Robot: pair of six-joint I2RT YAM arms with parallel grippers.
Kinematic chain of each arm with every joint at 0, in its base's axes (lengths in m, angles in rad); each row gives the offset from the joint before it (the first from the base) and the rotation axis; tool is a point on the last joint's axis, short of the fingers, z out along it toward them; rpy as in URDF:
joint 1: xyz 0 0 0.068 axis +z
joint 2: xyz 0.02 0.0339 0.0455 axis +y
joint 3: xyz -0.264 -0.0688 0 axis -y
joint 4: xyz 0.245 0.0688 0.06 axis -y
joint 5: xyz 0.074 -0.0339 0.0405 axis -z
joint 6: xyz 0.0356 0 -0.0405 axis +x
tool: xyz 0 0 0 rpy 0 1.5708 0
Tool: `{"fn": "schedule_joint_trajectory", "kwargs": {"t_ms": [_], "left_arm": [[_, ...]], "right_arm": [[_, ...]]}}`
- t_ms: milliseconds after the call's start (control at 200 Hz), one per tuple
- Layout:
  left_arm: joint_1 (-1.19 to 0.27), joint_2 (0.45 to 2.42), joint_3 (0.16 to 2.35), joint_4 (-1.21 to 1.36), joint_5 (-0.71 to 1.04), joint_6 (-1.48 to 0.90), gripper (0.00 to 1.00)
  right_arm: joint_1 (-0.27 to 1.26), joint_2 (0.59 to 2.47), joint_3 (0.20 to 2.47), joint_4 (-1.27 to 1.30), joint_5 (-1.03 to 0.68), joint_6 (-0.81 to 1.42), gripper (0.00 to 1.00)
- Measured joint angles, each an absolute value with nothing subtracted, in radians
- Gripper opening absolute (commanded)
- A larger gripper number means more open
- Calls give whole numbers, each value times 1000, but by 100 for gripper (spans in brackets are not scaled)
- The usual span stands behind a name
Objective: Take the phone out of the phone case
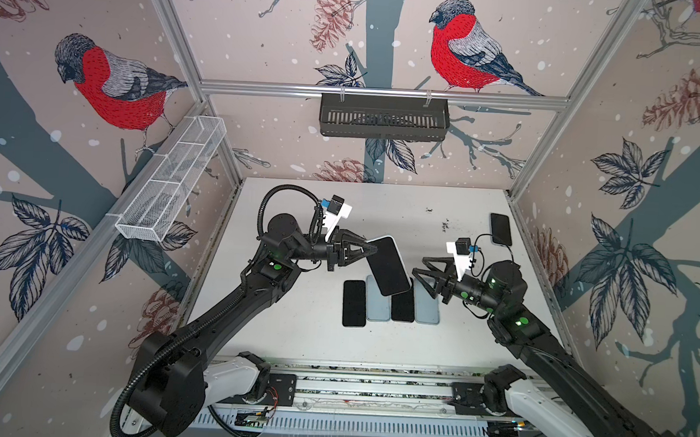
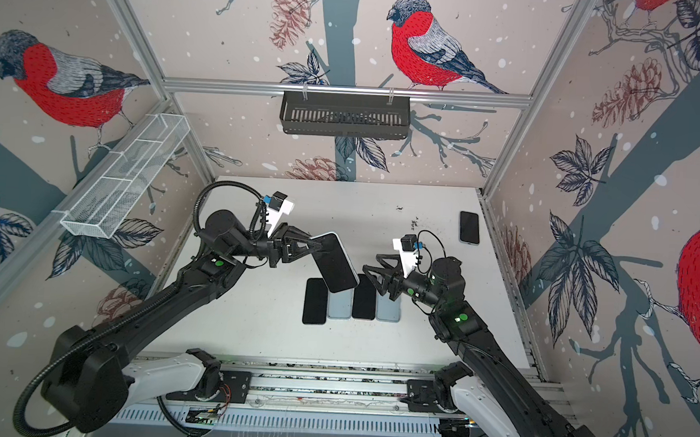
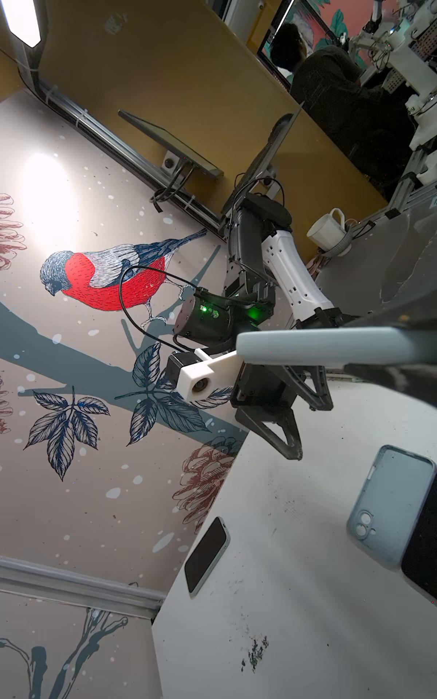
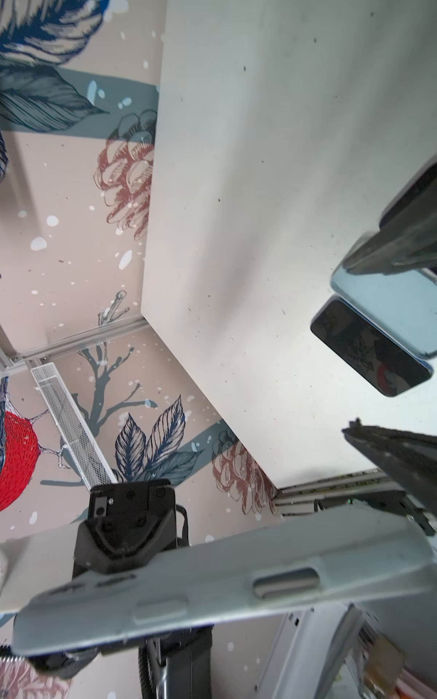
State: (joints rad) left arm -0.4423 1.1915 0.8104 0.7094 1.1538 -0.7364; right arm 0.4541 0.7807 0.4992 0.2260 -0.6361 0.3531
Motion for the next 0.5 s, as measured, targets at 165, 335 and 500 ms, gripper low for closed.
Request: {"fn": "schedule_joint_trajectory", "kwargs": {"t_ms": [165, 335, 500], "left_arm": [[-442, 1205, 780, 805, 1125, -830, 0], [-442, 1245, 728, 984, 1094, -993, 0], [-442, 1271, 706, 1135, 1090, -1119, 0]], "right_arm": [[469, 743, 443, 285, -680, 446, 65], [478, 682, 378, 379, -697, 553, 65], [488, 636, 358, 427, -698, 607, 66]]}}
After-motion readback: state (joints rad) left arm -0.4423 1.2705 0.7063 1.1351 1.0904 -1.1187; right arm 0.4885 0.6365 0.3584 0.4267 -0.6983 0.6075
